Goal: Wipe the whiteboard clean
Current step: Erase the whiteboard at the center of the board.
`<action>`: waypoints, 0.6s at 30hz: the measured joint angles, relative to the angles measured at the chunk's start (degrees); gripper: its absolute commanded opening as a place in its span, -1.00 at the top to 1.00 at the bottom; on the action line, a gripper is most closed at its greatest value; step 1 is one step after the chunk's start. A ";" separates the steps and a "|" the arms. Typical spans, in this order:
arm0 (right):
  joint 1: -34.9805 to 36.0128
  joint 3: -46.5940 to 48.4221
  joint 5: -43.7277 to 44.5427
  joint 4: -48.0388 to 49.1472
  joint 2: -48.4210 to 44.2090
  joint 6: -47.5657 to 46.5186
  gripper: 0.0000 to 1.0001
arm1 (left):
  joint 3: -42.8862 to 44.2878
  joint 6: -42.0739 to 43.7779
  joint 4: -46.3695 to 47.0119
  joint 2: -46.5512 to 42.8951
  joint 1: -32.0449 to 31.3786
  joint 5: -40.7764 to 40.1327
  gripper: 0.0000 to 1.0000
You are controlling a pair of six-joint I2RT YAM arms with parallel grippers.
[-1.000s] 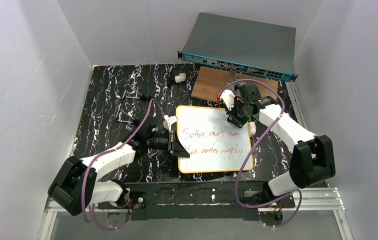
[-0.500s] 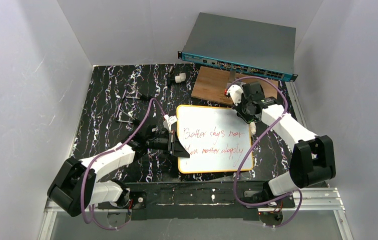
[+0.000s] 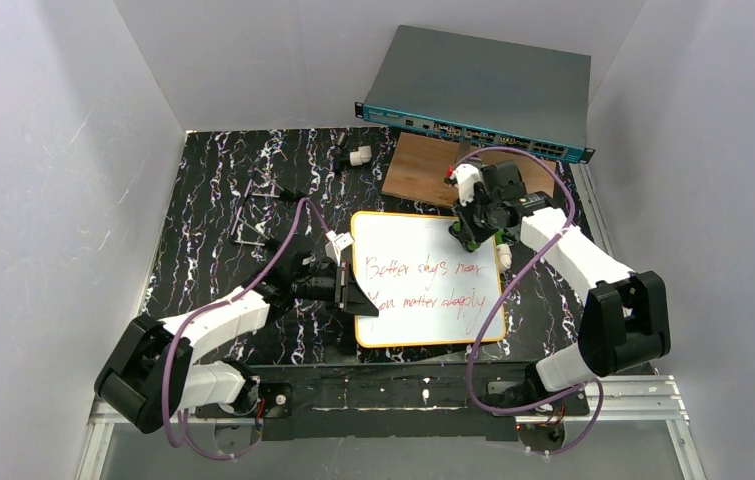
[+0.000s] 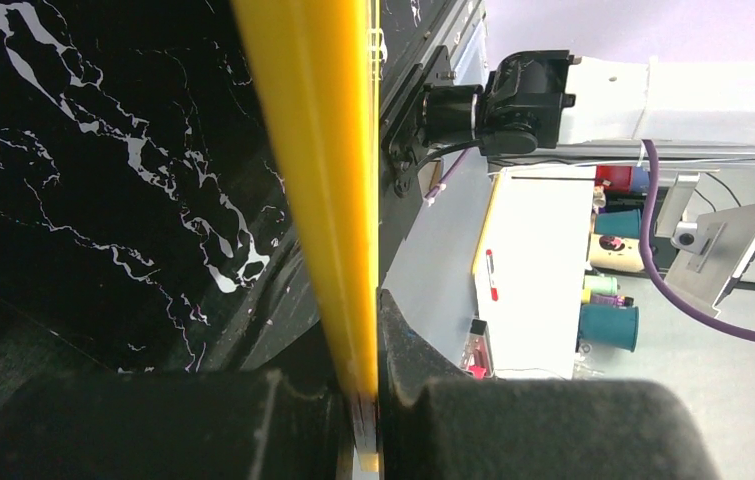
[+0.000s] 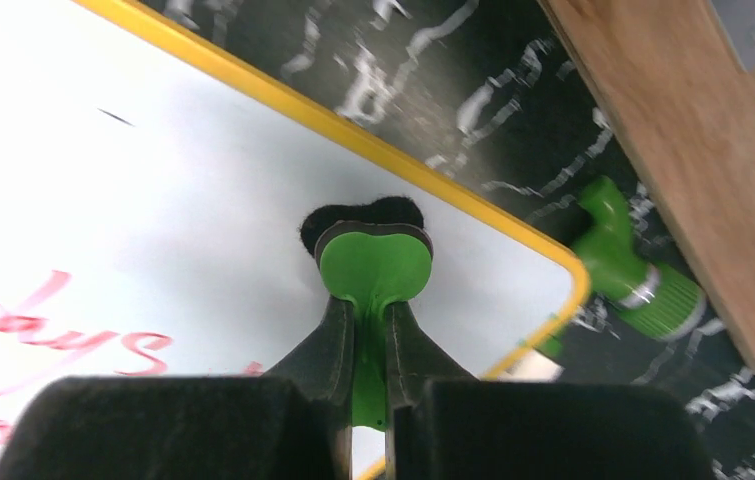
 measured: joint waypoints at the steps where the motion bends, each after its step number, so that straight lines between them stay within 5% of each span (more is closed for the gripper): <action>1: 0.61 0.50 -1.16 0.26 0.02 1.75 0.97 | -0.13 -0.07 0.35 0.00 0.00 0.04 1.00; 18: 28.46 22.71 -6.80 2.34 12.85 17.70 0.97 | -1.53 -0.90 2.03 0.28 0.00 -0.44 1.00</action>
